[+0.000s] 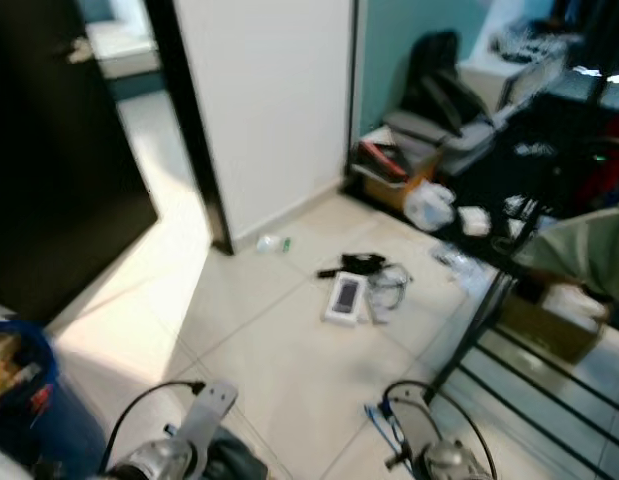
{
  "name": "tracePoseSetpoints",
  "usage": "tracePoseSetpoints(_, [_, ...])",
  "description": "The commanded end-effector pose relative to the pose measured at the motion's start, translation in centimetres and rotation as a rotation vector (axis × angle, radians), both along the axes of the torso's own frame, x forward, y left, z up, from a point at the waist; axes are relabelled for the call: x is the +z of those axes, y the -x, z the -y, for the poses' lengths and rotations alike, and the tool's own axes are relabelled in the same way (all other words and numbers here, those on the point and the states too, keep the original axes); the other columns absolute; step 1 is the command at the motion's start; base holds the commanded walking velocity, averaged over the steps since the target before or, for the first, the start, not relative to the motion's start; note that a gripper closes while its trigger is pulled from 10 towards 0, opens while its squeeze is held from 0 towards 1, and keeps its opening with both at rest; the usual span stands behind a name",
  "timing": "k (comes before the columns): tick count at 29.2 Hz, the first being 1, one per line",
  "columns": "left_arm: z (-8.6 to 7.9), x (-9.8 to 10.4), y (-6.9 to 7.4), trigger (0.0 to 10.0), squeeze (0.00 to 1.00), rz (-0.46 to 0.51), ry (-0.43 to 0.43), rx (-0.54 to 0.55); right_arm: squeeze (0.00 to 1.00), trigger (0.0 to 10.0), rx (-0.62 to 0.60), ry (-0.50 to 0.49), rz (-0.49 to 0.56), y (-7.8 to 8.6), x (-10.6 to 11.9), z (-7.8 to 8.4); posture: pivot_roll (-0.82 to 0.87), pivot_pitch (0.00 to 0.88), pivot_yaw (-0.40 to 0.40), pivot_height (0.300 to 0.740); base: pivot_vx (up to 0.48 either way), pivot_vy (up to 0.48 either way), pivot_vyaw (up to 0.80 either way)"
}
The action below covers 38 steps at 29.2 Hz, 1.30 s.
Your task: Hang hanger
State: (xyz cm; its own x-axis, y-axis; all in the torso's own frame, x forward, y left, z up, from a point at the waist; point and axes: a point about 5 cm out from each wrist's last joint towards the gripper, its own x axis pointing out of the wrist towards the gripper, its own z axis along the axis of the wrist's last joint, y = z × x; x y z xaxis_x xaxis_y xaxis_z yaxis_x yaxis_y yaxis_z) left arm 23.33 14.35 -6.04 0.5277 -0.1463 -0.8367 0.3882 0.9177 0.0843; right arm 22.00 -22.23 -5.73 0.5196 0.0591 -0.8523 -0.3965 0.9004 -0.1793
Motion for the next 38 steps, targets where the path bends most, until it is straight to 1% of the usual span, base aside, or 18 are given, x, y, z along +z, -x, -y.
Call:
tracePoseSetpoints(1, [-0.17, -0.47, 0.71, 10.0, 0.0, -0.029, -0.007, 0.008, 0.0, 10.0, 0.009, -0.005, -0.01, 0.16, -0.18, -0.34, -0.01, 0.0, -0.013, 0.74, 0.0, 0.0, 0.77])
tracePoseSetpoints(38, [-0.25, -0.41, 0.62, 10.0, 0.0, -0.025, -0.011, -0.004, 0.0, 10.0, 0.036, -0.025, -0.021, 0.18, -0.2, -0.62, -0.01, 0.0, -0.012, 0.74, 0.0, 0.0, 0.77])
